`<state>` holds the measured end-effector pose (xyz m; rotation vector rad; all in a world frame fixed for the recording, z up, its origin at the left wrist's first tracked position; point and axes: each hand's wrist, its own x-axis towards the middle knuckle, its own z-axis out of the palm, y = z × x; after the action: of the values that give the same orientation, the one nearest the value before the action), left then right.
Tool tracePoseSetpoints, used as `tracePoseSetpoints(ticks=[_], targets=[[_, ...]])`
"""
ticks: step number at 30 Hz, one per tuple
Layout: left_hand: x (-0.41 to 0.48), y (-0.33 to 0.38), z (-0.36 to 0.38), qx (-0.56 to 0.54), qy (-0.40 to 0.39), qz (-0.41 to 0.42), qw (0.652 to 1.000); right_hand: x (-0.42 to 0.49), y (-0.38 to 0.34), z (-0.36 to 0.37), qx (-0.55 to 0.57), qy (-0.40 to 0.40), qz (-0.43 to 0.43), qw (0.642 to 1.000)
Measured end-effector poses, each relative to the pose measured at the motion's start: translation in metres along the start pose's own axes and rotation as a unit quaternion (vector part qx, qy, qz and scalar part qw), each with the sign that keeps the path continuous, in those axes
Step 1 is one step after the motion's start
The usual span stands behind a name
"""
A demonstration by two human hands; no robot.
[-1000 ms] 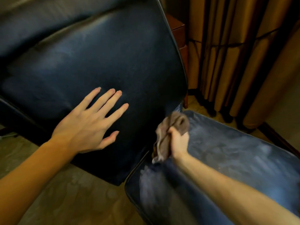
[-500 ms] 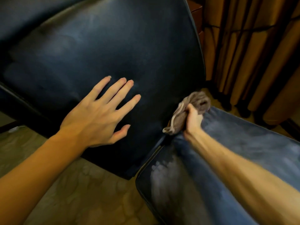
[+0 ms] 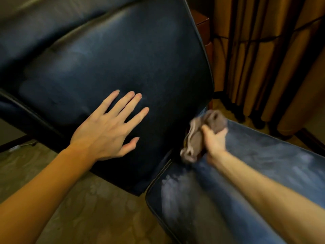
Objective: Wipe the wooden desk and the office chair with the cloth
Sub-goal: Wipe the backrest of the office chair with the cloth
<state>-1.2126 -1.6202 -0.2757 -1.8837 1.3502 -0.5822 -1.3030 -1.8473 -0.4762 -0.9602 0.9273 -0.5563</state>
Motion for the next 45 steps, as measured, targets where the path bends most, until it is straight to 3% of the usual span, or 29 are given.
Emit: tracePoseSetpoints(ticks=[4, 7, 11, 15, 18, 22, 26, 29, 33, 36, 41, 45], targets=[[0.002, 0.000, 0.004, 0.007, 0.002, 0.002, 1.000, 0.080, -0.044, -0.015, 0.032, 0.048, -0.045, 0.997], [0.002, -0.002, 0.007, 0.004, 0.007, 0.004, 1.000, 0.114, -0.054, -0.002, 0.062, 0.010, -0.011, 0.998], [0.003, -0.003, 0.013, 0.005, 0.016, 0.001, 1.000, 0.127, -0.036, 0.024, 0.189, 0.041, 0.047, 0.980], [0.004, -0.003, 0.017, 0.006, 0.024, 0.002, 1.000, 0.095, 0.015, 0.037, 0.229, 0.032, 0.132, 0.964], [0.005, -0.002, 0.014, 0.005, 0.034, -0.001, 0.999, 0.020, 0.051, 0.055, 0.239, -0.028, 0.187, 0.953], [0.001, -0.002, 0.011, 0.008, 0.033, -0.004, 0.999, -0.093, 0.098, 0.081, 0.170, -0.009, 0.259, 0.951], [0.002, 0.000, 0.006, 0.005, 0.022, -0.006, 1.000, -0.089, 0.087, 0.056, 0.125, -0.066, 0.325, 0.935], [0.002, -0.001, 0.004, 0.002, 0.020, -0.006, 1.000, -0.051, 0.047, 0.046, 0.131, -0.044, 0.268, 0.954], [0.002, 0.000, 0.005, -0.004, 0.016, -0.005, 1.000, 0.009, -0.016, 0.034, 0.099, 0.048, 0.122, 0.986], [0.003, 0.000, 0.008, -0.005, 0.023, -0.005, 1.000, 0.054, -0.044, 0.027, 0.133, 0.085, 0.060, 0.986], [0.004, -0.003, 0.015, -0.008, 0.035, -0.003, 0.999, 0.103, -0.032, 0.032, 0.156, 0.087, 0.065, 0.982], [0.006, -0.003, 0.020, -0.013, 0.043, 0.002, 0.999, 0.052, 0.013, 0.065, 0.169, 0.038, 0.116, 0.978]])
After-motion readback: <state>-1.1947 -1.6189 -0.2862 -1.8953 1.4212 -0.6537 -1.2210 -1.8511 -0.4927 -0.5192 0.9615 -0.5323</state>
